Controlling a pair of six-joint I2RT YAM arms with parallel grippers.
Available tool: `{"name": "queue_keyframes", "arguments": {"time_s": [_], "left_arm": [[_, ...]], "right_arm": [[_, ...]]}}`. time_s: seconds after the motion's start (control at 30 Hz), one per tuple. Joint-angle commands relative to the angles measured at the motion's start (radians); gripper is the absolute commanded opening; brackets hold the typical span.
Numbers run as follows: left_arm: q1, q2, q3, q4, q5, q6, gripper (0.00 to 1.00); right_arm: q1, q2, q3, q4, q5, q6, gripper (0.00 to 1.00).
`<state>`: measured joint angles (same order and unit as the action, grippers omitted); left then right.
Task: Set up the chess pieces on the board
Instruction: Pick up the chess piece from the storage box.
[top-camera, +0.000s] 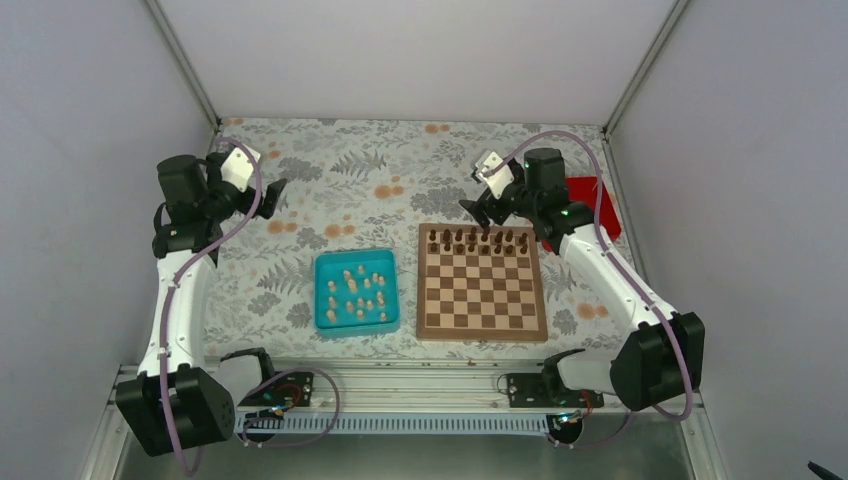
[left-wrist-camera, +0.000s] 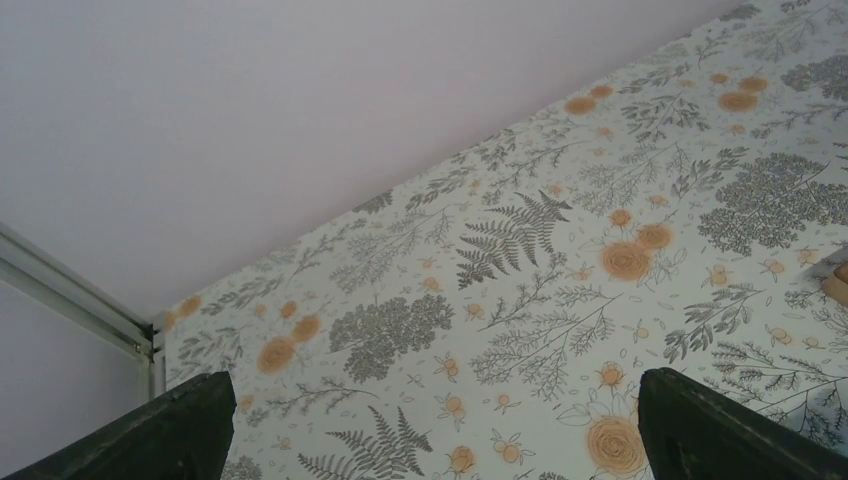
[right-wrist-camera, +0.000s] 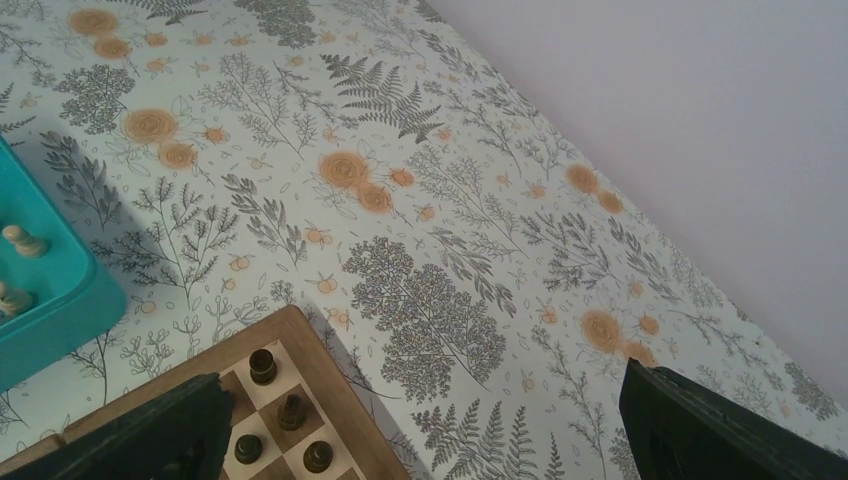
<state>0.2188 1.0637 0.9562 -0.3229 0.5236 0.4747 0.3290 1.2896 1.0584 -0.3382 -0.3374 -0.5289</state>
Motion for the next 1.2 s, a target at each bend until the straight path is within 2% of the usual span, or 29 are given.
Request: {"name": "queue_keyframes", "arguments": {"time_s": [0.0,0.37,0.43,0.53,0.6,0.67,0.83,0.97,1.17], "left_arm": [[0.005,-0.012,-0.012,0.025,0.005,-0.013,1.0],[0.005,-0.009,-0.021,0.056,-0.036,-0.018,1.0],[0.005,-0.006,-0.02,0.05,-0.037,-0.018,1.0],[0.005,-0.007,-0.013,0.045,-0.041,-0.015,1.0],[0.004,-0.012,-0.008,0.044,-0.047,-0.008,1.0],[0.005,-0.017,-0.001,0.041,-0.05,-0.007,1.0],[0.005,-0.018,0.016,0.024,-0.06,-0.009,1.0],[0.005,-0.021,0.006,0.031,-0.09,-0.018,1.0],[0.005,-0.04,-0.025,0.056,-0.124,-0.028,1.0]], "right_arm": [[0.01,-0.012,0.026,-0.011,0.015,-0.014,1.0],[0.015,0.085,0.117,-0.15,-0.062,-0.066,1.0],[0.047,0.1,0.148,-0.188,-0.095,-0.091,1.0],[0.168,0.15,0.221,-0.252,-0.068,-0.111,0.96],[0.271,0.2,0.274,-0.284,-0.016,-0.123,0.92],[0.375,0.257,0.319,-0.303,0.03,-0.123,0.84],[0.597,0.421,0.41,-0.33,0.086,-0.111,0.74],[0.677,0.523,0.452,-0.298,0.111,-0.097,0.64],[0.707,0.681,0.527,-0.277,0.139,-0.088,0.51]]}}
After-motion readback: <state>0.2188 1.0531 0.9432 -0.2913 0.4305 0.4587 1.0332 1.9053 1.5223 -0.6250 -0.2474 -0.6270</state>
